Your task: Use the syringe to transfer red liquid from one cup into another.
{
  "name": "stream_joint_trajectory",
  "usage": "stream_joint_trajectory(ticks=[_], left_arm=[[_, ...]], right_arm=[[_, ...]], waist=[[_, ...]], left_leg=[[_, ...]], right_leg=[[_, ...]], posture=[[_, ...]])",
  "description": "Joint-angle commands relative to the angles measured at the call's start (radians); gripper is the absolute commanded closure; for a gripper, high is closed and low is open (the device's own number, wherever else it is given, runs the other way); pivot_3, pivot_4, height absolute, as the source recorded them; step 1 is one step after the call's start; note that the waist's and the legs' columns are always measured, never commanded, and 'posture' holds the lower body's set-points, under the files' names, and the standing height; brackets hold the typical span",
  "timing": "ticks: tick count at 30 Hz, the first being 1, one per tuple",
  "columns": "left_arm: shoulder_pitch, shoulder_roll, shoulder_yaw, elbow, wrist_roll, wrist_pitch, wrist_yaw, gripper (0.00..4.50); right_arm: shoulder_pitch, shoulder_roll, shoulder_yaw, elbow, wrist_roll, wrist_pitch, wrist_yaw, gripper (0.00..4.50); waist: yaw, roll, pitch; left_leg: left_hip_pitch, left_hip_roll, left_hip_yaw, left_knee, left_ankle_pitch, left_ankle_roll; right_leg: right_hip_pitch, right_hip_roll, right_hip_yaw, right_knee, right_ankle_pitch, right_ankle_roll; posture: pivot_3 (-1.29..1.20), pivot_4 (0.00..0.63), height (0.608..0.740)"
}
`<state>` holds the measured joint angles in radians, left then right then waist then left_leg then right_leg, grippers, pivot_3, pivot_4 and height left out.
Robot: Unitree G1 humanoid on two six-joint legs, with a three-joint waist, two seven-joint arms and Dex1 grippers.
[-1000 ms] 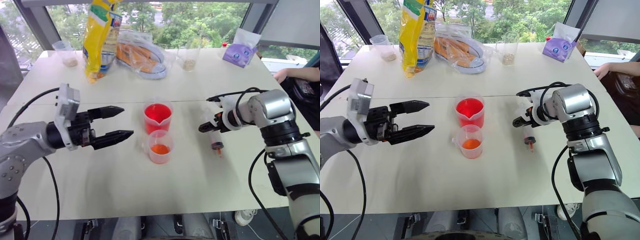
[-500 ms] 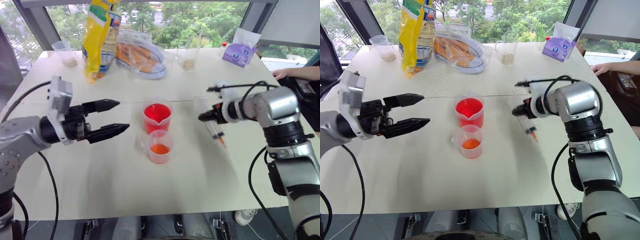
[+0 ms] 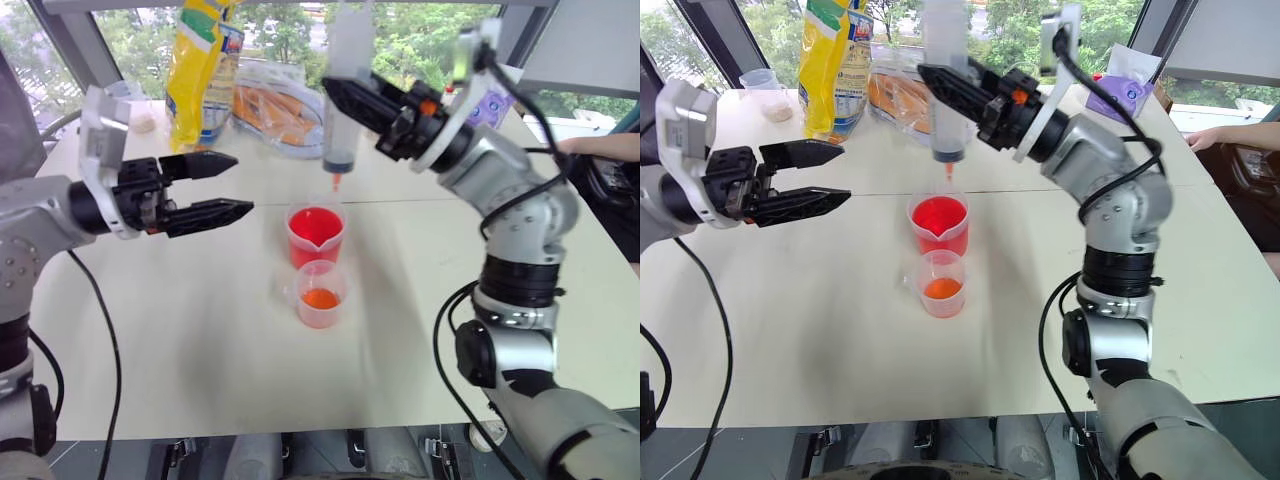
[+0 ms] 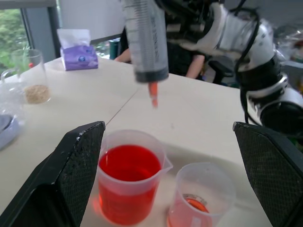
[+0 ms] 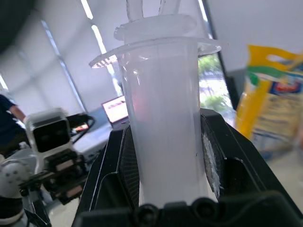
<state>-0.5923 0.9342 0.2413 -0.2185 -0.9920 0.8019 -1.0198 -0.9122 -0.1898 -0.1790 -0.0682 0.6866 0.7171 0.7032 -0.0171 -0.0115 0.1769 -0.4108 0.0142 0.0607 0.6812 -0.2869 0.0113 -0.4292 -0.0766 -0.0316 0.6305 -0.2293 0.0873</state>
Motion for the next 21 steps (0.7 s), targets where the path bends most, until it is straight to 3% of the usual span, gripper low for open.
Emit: stream_joint_trajectory(ticks=[1,11,21], left_arm=[[-0.044,0.014,0.002,0.014,0.013,0.005,-0.017,0.00],[-0.111,-0.010,-0.034,0.028,0.029,0.016,-0.031,0.00],[-0.266,-0.131,-0.113,0.130,0.111,0.002,-0.003,0.00]], right_arm=[[0.050,0.039,0.054,0.055,-0.062,-0.181,0.057,3.09],[0.217,0.084,0.188,0.196,-0.226,-0.504,0.135,3.09],[0.240,0.093,0.227,0.252,-0.291,-0.621,0.128,3.09]], waist=[[0.000,0.000,0.000],[0.000,0.001,0.000],[0.000,0.000,0.000]], left_leg=[[0.000,0.000,0.000,0.000,0.000,0.000],[0.000,0.000,-0.001,0.000,0.000,0.000],[0.000,0.000,-0.001,0.001,0.001,-0.001]], right_leg=[[0.000,0.000,0.000,0.000,0.000,0.000],[0.000,0.000,0.000,0.000,0.000,0.000],[0.000,0.000,0.000,0.001,0.000,0.000]], posture=[[0.00,0.150,0.740],[0.00,0.150,0.740],[0.00,0.150,0.740]])
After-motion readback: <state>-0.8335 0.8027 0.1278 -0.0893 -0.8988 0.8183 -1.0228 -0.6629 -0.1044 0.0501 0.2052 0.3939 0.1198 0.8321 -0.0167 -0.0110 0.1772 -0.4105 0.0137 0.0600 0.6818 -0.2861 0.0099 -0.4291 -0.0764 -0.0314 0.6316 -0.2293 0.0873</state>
